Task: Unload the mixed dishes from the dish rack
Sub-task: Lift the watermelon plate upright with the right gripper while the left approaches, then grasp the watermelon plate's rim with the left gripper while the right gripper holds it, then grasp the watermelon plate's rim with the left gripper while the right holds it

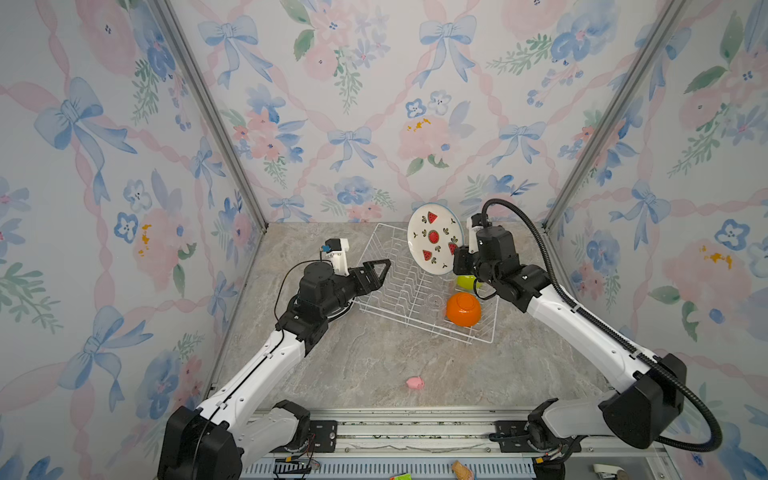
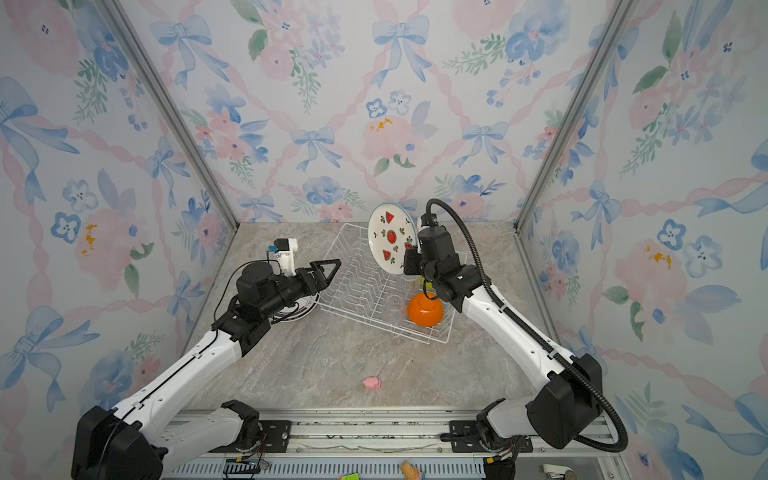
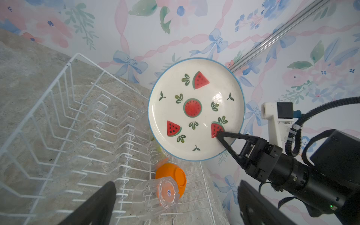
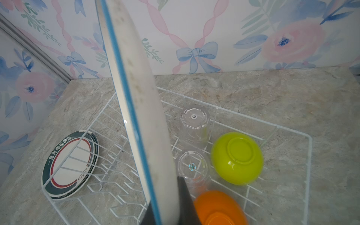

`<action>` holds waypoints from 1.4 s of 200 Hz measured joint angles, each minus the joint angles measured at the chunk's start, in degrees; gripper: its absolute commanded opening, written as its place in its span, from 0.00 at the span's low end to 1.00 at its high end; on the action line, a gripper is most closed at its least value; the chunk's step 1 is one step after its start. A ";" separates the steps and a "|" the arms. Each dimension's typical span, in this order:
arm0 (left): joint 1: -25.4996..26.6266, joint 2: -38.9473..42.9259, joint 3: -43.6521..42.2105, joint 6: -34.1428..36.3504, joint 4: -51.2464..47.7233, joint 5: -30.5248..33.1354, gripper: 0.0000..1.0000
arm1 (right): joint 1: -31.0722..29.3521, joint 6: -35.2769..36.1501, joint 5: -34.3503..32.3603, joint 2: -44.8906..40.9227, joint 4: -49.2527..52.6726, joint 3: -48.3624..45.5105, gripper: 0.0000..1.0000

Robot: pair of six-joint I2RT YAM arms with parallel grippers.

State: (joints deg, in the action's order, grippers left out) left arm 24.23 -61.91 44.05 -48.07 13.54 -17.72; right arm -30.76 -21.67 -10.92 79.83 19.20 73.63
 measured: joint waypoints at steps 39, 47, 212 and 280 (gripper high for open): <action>2.56 0.00 -0.55 0.00 2.40 -0.37 0.98 | 1.18 -2.84 0.63 0.00 -0.63 -0.74 0.00; 3.10 0.00 -0.57 -0.02 2.93 -0.37 0.98 | 1.53 -3.41 0.79 0.00 -0.76 -0.81 0.00; 7.98 -6.54 -0.70 -5.81 12.72 -2.38 0.98 | 4.42 -22.34 10.16 -0.76 -11.47 -7.58 0.00; 7.98 -10.43 -0.70 -7.56 16.13 -2.78 0.98 | 4.44 -28.98 13.84 -6.38 -13.38 -11.15 0.00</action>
State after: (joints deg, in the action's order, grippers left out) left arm 32.21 -72.34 43.35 -55.64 29.67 -20.49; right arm -26.33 -50.65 2.92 73.45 5.82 62.48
